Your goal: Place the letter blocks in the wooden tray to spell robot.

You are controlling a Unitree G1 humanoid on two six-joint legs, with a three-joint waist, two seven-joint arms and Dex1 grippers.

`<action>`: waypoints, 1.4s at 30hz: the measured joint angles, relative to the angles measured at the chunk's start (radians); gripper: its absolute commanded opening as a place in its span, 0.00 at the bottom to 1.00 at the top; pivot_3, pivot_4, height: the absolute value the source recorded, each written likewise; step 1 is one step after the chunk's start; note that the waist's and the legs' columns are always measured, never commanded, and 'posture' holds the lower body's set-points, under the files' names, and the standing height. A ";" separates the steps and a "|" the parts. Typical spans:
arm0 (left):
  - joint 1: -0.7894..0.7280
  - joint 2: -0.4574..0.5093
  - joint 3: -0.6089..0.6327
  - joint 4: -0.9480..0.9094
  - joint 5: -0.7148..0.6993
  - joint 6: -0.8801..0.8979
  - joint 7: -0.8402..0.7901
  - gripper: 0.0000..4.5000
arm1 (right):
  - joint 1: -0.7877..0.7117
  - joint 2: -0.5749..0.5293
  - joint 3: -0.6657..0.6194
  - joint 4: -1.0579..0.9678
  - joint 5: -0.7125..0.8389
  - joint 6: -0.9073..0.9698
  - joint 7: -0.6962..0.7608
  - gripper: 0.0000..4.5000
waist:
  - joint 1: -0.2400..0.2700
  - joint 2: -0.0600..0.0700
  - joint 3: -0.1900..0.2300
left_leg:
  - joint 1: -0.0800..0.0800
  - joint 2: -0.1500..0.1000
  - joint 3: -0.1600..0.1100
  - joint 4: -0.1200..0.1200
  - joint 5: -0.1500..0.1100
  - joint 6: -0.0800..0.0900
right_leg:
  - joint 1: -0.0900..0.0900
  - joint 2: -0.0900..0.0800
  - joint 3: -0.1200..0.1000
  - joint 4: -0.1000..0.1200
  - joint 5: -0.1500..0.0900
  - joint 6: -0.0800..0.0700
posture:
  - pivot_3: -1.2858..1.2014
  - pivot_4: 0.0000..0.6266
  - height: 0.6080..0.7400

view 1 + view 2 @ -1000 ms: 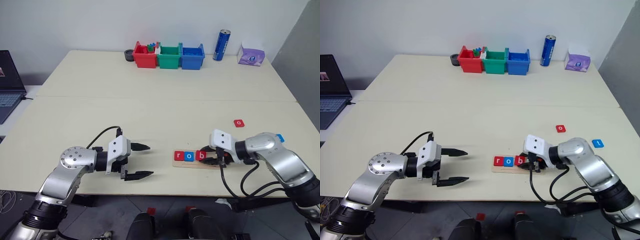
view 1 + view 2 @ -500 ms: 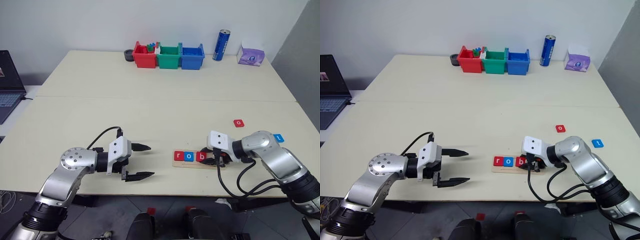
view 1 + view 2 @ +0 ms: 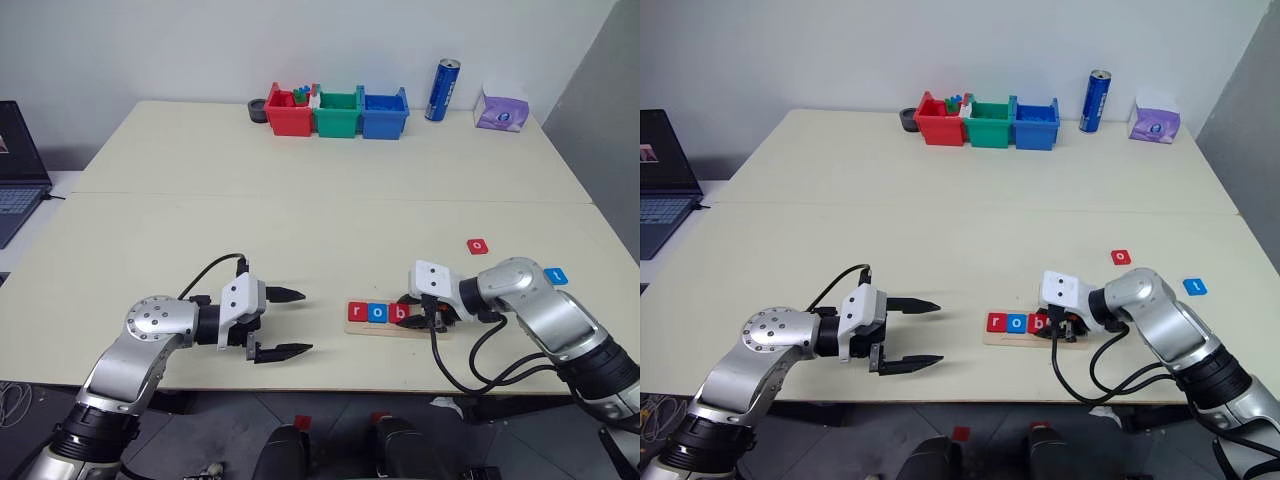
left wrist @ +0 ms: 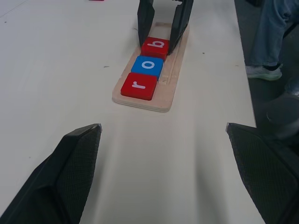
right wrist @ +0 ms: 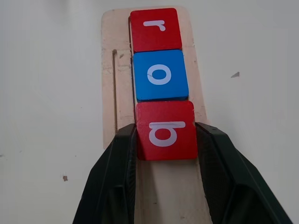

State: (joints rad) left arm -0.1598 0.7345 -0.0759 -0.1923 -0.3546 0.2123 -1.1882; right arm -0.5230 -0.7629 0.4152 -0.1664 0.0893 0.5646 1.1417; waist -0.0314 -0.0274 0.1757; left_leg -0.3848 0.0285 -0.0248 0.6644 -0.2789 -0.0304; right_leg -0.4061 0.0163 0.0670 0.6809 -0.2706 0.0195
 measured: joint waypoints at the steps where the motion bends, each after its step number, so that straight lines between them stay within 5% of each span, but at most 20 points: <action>1: 0.000 -0.001 0.000 0.000 0.000 0.002 0.000 1.00 | -0.001 0.001 0.000 0.000 0.000 0.000 0.000 0.62 | 0.000 0.000 0.000 | 0.000 0.000 0.000 0.000 0.000 0.000 | 0.000 0.000 0.000 0.000 0.000 0.000 | 0.52 0.24 1.00; 6: 0.000 -0.002 0.000 -0.006 0.000 0.006 0.001 1.00 | -0.006 0.007 -0.001 -0.004 0.005 0.015 -0.001 0.99 | 0.000 0.000 0.000 | 0.000 0.000 0.000 0.000 0.000 0.000 | 0.000 0.000 0.000 0.000 0.000 0.000 | 0.52 0.24 1.00; 12: 0.000 -0.002 0.000 -0.008 0.000 0.008 0.001 1.00 | 0.002 -0.004 -0.082 -0.149 0.069 0.112 -0.013 0.99 | 0.001 0.000 0.000 | 0.000 0.000 -0.001 0.000 0.000 0.000 | 0.000 0.000 0.000 0.000 0.000 0.000 | 0.52 0.24 1.00; 15: 0.002 -0.001 0.000 -0.009 0.000 0.008 0.000 1.00 | 0.048 -0.014 -0.129 -0.217 0.091 0.143 -0.046 0.87 | 0.002 0.000 0.000 | 0.000 0.000 -0.001 0.000 0.000 0.000 | 0.000 0.000 -0.001 0.000 0.000 0.000 | 0.52 0.24 1.00; 26: -0.001 -0.001 0.000 -0.001 0.003 -0.001 -0.002 1.00 | 0.106 0.011 -0.137 -0.208 0.022 0.110 -0.189 0.01 | -0.002 0.000 0.000 | 0.000 0.000 0.000 0.000 0.000 0.000 | 0.000 0.000 0.000 0.000 -0.001 0.001 | 0.52 0.24 1.00; 42: 0.013 -0.002 0.000 0.015 0.008 -0.030 -0.002 1.00 | 0.034 0.036 -0.018 -0.105 -0.040 0.102 -0.180 0.00 | -0.001 0.000 0.000 | 0.000 0.000 0.000 0.000 0.000 0.000 | 0.000 0.000 0.000 0.000 0.000 0.000 | 0.52 0.24 1.00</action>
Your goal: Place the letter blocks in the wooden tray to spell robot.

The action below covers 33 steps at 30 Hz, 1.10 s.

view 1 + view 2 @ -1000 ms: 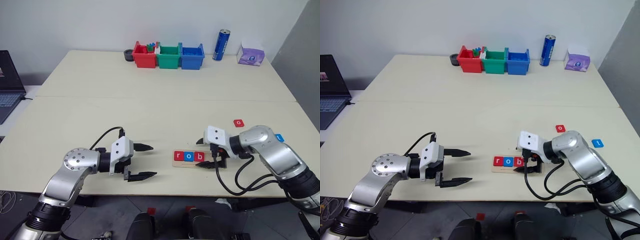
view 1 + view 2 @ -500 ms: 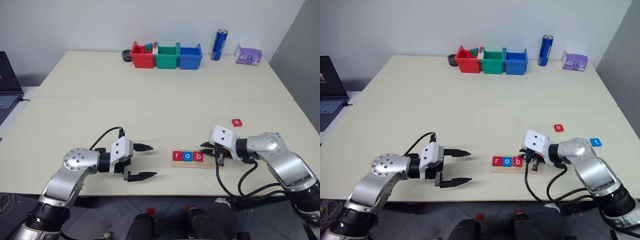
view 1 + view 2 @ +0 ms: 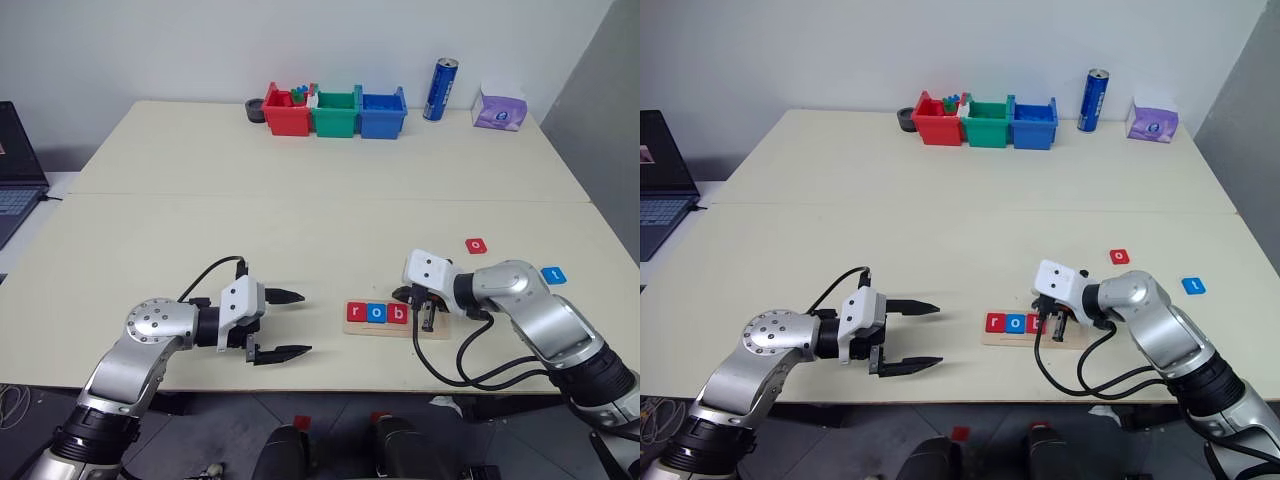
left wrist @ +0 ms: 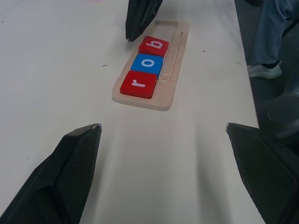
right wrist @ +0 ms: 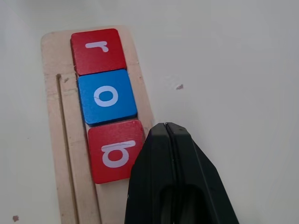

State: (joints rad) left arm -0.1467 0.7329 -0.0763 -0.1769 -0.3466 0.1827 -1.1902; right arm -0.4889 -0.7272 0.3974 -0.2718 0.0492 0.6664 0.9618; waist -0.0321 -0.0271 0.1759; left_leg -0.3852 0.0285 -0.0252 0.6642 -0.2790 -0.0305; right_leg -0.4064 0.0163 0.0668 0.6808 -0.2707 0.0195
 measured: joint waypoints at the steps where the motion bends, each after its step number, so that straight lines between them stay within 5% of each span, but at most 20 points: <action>1: 0.002 0.000 0.000 0.000 0.000 0.000 0.000 1.00 | 0.002 -0.001 0.002 -0.002 0.000 0.000 0.002 0.00 | 0.000 0.000 0.000 | 0.000 0.000 0.000 0.000 0.000 0.000 | 0.000 0.000 0.000 0.000 0.000 0.000 | 0.52 0.24 1.00; 33: -0.012 0.000 -0.003 0.015 0.010 -0.005 -0.003 1.00 | 0.109 -0.114 -0.052 -0.072 0.027 -0.024 0.060 0.00 | 0.000 0.000 0.000 | 0.000 0.000 0.000 0.000 0.000 0.000 | 0.000 0.000 0.000 0.000 -0.002 0.003 | 0.52 0.24 1.00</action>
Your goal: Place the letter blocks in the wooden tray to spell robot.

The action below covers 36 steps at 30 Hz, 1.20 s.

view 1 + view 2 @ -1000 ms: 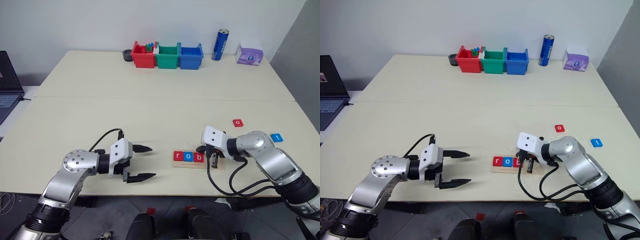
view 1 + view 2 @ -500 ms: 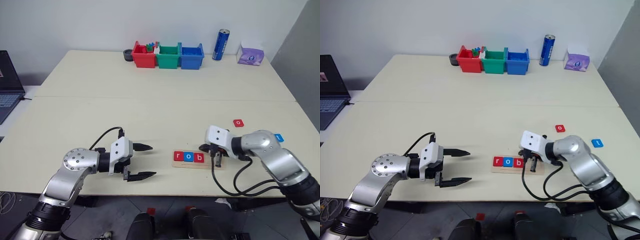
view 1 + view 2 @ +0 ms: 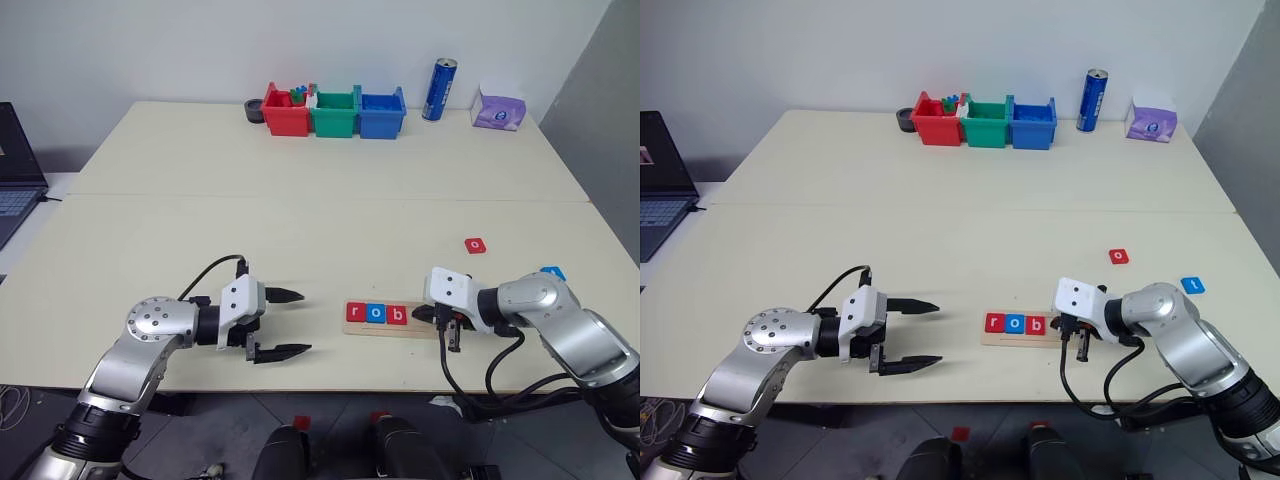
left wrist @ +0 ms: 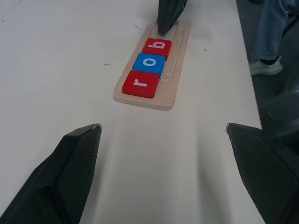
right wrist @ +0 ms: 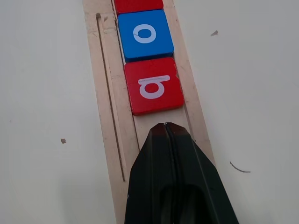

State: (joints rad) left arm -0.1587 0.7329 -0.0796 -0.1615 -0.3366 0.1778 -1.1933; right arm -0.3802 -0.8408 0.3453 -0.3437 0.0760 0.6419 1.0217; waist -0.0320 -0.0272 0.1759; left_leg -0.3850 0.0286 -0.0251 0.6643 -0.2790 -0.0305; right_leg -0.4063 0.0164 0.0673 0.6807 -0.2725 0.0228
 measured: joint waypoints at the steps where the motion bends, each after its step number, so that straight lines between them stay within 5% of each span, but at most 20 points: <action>1: 0.001 0.000 0.000 0.000 0.001 -0.004 0.001 1.00 | 0.000 0.005 0.006 0.003 -0.006 -0.002 0.000 0.00 | 0.000 0.000 0.000 | 0.000 0.000 0.000 0.000 0.000 0.000 | 0.000 0.000 0.000 0.000 0.000 0.000 | 0.52 0.24 1.00; 21: 0.008 -0.002 -0.004 -0.006 0.002 0.000 0.004 1.00 | -0.025 0.036 0.025 0.016 -0.015 -0.022 0.000 0.00 | 0.000 0.000 0.000 | 0.000 0.000 0.000 0.000 0.000 0.000 | 0.000 0.000 0.000 0.000 0.001 -0.001 | 0.52 0.24 1.00; 25: 0.008 -0.003 -0.004 -0.006 0.002 0.000 0.004 1.00 | 0.006 0.028 -0.076 0.005 0.028 0.002 -0.014 0.20 | 0.001 0.000 0.000 | 0.000 0.000 0.000 0.000 0.000 0.000 | 0.000 0.000 0.000 0.000 0.002 -0.003 | 0.52 0.24 1.00; 28: 0.008 -0.006 -0.004 -0.007 -0.001 0.007 0.006 1.00 | 0.019 0.095 -0.224 0.001 0.085 0.073 -0.098 0.45 | 0.000 0.000 0.000 | 0.000 0.000 0.000 0.000 0.000 0.000 | 0.000 0.000 0.000 0.000 0.002 -0.003 | 0.52 0.24 1.00; 35: 0.010 -0.011 -0.002 -0.027 -0.017 0.031 0.007 1.00 | 0.005 0.341 -0.454 0.137 0.061 0.114 -0.495 1.00 | 0.000 0.000 0.000 | 0.000 -0.001 0.001 0.000 0.000 0.000 | 0.000 0.000 0.001 0.001 0.002 -0.003 | 0.52 0.24 1.00; 36: 0.009 -0.011 -0.002 -0.027 -0.017 0.034 0.007 1.00 | -0.007 0.367 -0.467 0.178 0.050 0.111 -0.551 1.00 | 0.000 0.000 0.000 | 0.000 0.000 0.002 0.000 0.000 0.000 | 0.000 0.000 0.001 0.000 0.002 -0.003 | 0.52 0.24 1.00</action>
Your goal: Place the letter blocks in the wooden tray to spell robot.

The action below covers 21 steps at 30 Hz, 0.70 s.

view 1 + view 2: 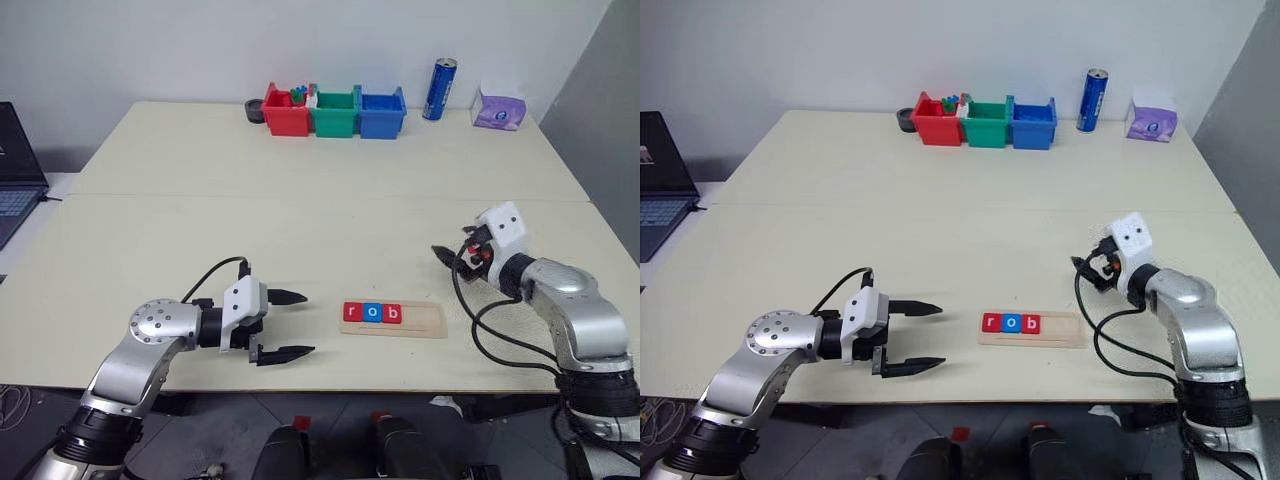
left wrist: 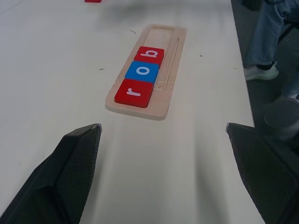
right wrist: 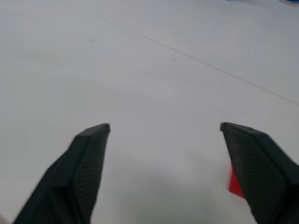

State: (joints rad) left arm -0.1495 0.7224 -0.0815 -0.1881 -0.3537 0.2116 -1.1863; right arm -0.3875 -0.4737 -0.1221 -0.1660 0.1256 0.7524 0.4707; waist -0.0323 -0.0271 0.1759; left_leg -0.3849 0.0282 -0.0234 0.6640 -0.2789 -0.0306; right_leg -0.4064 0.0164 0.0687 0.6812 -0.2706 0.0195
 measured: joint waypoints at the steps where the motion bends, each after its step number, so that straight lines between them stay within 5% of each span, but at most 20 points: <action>1: -0.002 0.000 0.000 0.000 0.000 0.000 -0.001 1.00 | -0.014 0.019 -0.008 0.038 -0.018 -0.003 -0.046 1.00 | 0.000 0.000 0.000 | 0.000 0.000 0.000 0.000 0.000 0.000 | 0.000 0.000 0.000 0.000 0.000 0.000 | 0.52 0.24 1.00; 7: -0.019 -0.002 0.000 0.000 0.000 0.002 -0.002 1.00 | -0.101 0.053 -0.046 0.257 -0.064 -0.063 -0.218 1.00 | -0.001 0.001 0.000 | 0.000 0.000 0.002 -0.001 0.000 0.000 | 0.000 0.000 0.001 0.000 0.000 0.000 | 0.52 0.24 1.00; 16: -0.011 -0.002 0.000 -0.005 0.000 0.002 0.006 1.00 | -0.125 0.044 -0.053 0.409 -0.039 -0.092 -0.183 1.00 | -0.002 0.001 0.000 | 0.000 0.000 0.001 -0.001 0.000 0.000 | 0.000 0.000 0.001 0.000 0.000 0.000 | 0.52 0.24 1.00; 21: 0.002 0.001 0.000 -0.008 0.000 0.003 0.014 1.00 | -0.134 0.044 -0.052 0.436 -0.021 -0.107 -0.165 0.73 | -0.002 0.001 0.000 | 0.001 0.000 0.001 -0.001 0.000 0.000 | 0.000 0.000 0.001 0.000 0.000 0.000 | 0.52 0.24 1.00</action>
State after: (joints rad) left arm -0.1470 0.7230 -0.0813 -0.1964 -0.3535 0.2141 -1.1726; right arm -0.5211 -0.4298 -0.1738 0.2700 0.1044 0.6455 0.3053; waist -0.0345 -0.0261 0.1759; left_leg -0.3844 0.0281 -0.0221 0.6629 -0.2789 -0.0305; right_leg -0.4064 0.0166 0.0693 0.6813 -0.2705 0.0193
